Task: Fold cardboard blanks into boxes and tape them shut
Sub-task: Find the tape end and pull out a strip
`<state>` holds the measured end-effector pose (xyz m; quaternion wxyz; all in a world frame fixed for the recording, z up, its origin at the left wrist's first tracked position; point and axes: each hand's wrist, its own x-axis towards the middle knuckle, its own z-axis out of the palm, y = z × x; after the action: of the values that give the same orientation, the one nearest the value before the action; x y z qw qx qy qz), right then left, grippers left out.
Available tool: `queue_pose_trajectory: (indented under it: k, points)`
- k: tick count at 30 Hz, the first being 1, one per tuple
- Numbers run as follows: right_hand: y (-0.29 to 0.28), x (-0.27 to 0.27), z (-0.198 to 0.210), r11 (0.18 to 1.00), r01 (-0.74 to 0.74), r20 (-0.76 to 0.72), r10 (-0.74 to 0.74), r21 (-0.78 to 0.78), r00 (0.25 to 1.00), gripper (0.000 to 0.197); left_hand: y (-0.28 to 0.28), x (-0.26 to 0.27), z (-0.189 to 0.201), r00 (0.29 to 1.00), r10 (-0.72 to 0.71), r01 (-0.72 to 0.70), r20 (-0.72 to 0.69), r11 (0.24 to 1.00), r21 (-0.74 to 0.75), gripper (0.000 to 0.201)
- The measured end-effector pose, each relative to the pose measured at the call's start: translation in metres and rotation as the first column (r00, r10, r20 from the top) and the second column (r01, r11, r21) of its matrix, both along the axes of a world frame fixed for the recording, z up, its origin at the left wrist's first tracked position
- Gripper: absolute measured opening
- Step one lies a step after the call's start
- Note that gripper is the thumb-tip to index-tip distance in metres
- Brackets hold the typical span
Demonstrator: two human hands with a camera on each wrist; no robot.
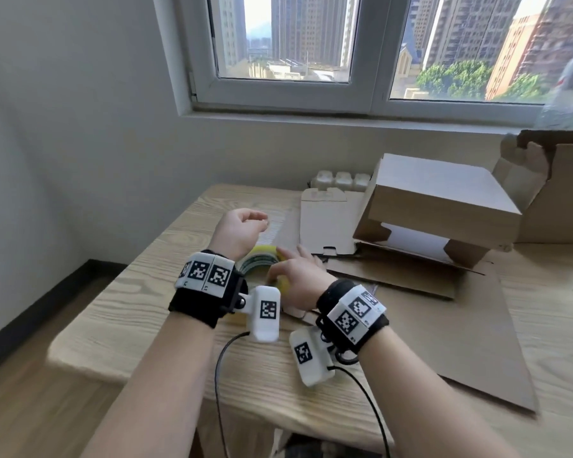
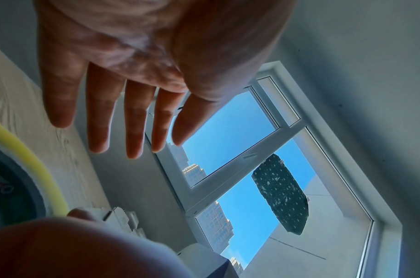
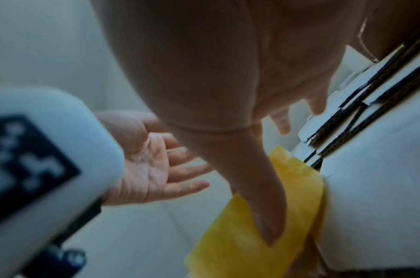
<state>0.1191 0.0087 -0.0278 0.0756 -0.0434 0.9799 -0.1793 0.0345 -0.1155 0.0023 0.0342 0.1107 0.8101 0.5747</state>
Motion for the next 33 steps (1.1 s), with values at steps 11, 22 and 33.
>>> queue_pose_trajectory:
  k: [11, 22, 33]
  points:
    - [0.079, 0.006, -0.001, 0.268, 0.114, 0.057, -0.21, -0.957, 0.976, 0.022, 0.046, -0.009, -0.008, 0.977, -0.21, 0.213, -0.033, 0.963, 0.167, 0.05]
    - [0.093, 0.011, -0.003, 0.152, 0.235, 0.15, -0.429, -0.96, 0.891, 0.033, 0.09, -0.011, -0.032, 0.936, -0.282, 0.172, 0.21, 0.889, 0.425, 0.087]
    - [0.091, 0.016, 0.001, 0.073, 0.03, -0.01, -0.491, -0.997, 0.871, 0.018, 0.086, -0.006, -0.042, 0.944, -0.268, 0.157, 0.192, 0.877, 0.455, 0.058]
